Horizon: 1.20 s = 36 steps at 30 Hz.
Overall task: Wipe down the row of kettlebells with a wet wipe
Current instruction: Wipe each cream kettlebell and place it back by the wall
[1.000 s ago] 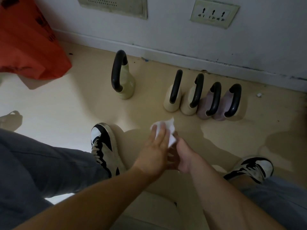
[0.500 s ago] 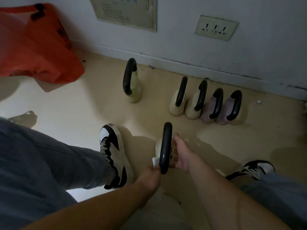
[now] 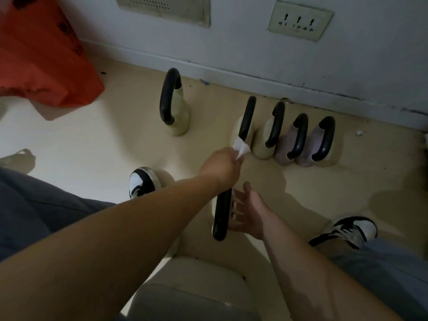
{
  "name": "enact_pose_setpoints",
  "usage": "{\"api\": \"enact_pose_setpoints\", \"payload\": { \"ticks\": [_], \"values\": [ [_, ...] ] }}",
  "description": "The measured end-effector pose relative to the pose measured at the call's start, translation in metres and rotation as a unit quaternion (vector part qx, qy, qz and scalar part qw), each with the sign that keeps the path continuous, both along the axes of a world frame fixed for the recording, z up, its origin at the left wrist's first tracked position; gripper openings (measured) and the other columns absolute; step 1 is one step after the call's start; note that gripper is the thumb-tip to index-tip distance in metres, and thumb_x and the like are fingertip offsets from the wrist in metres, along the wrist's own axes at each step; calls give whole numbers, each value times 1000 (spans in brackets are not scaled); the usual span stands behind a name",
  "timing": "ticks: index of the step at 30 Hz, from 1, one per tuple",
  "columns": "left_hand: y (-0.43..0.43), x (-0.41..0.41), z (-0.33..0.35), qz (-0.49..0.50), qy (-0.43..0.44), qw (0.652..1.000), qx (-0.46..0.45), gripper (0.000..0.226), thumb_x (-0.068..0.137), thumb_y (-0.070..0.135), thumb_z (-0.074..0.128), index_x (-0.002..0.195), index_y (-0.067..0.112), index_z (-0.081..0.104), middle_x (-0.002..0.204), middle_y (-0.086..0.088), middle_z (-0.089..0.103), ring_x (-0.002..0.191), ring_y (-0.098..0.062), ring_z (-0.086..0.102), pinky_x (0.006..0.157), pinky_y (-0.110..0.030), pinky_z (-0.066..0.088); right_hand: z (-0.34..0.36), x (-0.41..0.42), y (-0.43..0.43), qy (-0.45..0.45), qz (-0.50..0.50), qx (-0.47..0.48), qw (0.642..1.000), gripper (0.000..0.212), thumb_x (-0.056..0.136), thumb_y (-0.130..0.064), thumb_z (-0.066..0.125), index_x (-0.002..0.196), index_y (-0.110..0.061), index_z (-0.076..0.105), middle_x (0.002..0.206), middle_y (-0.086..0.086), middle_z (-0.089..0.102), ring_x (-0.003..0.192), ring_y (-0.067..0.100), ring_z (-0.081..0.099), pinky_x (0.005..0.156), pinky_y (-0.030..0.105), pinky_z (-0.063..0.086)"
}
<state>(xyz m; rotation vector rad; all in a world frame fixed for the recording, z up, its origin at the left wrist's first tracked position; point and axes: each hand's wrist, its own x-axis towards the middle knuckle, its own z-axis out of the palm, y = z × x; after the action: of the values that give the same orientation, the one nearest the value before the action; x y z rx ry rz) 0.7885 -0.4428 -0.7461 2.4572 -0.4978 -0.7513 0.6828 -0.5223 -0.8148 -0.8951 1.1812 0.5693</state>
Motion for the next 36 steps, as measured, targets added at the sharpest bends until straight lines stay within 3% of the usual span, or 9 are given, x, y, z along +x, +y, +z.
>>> {"api": "enact_pose_setpoints", "payload": {
  "ticks": [4, 10, 13, 15, 19, 25, 28, 33, 36],
  "values": [
    [-9, 0, -19, -279, -75, 935, 205, 39, 100, 38, 39, 120, 13, 61, 117, -6, 57, 113, -26, 52, 95, -38, 44, 1, -7, 4, 3, -57, 25, 998, 85, 99, -75, 21, 161, -18, 30, 161, 5, 41, 151, 36, 34, 105, 55, 46],
    [32, -50, -1, -564, -243, 733, 295, 37, 93, 42, 52, 116, 18, 69, 126, -6, 64, 133, -31, 42, 122, -52, 7, -13, 0, 7, 16, -75, -38, 996, 79, 100, -73, 21, 131, -11, 59, 124, 13, 67, 112, 33, 63, 78, 45, 55],
    [55, -95, -12, -573, -212, 728, 311, 27, 83, 41, 66, 100, 24, 77, 105, 4, 73, 120, -19, 59, 115, -33, 33, -9, -3, 9, 23, -60, -53, 997, 68, 104, -67, 22, 115, -11, 59, 106, 14, 70, 106, 34, 66, 89, 48, 54],
    [70, -110, -16, -486, -191, 800, 297, 32, 63, 60, 73, 87, 39, 77, 86, 21, 72, 95, 5, 66, 86, -3, 34, -3, -5, 11, 23, -50, -64, 996, 65, 106, -64, 22, 109, -11, 59, 99, 13, 69, 105, 34, 67, 99, 50, 52],
    [84, -120, -18, -600, -130, 730, 302, 18, 90, 26, 66, 103, 19, 75, 106, 2, 73, 115, -25, 60, 113, -41, 35, 7, -5, 17, 26, -44, -80, 995, 64, 106, -61, 28, 119, -9, 63, 107, 17, 69, 93, 30, 65, 95, 47, 53],
    [130, -82, -14, -299, 75, 915, 261, 25, 101, 31, 47, 116, 18, 62, 105, -4, 66, 98, -23, 63, 80, -37, 46, 11, -1, 30, 14, -21, -113, 993, 50, 105, -57, 33, 93, -15, 59, 79, 6, 50, 66, 21, 45, 84, 39, 41],
    [123, -58, -9, 4, 153, 977, 145, 44, 106, 43, 30, 109, 11, 61, 97, -7, 64, 88, -23, 60, 76, -32, 44, 13, -1, 34, 6, -15, -127, 992, 56, 102, -62, 35, 119, -16, 63, 106, 6, 66, 97, 26, 64, 97, 42, 50],
    [67, -95, 14, 269, 343, 897, -74, 55, 107, 45, 23, 144, 11, 44, 125, -17, 60, 107, -31, 61, 86, -37, 52, 25, -3, 32, 13, 2, -91, 996, 68, 102, -67, 31, 121, -11, 65, 121, 13, 70, 114, 33, 65, 102, 57, 52],
    [51, -89, 29, 377, 370, 843, -105, 60, 105, 51, 21, 135, 9, 51, 104, -14, 64, 88, -31, 64, 75, -41, 56, 22, -5, 27, 20, 0, -81, 996, 72, 100, -70, 32, 117, -10, 68, 119, 14, 71, 113, 33, 65, 101, 56, 53]
  ]
}}
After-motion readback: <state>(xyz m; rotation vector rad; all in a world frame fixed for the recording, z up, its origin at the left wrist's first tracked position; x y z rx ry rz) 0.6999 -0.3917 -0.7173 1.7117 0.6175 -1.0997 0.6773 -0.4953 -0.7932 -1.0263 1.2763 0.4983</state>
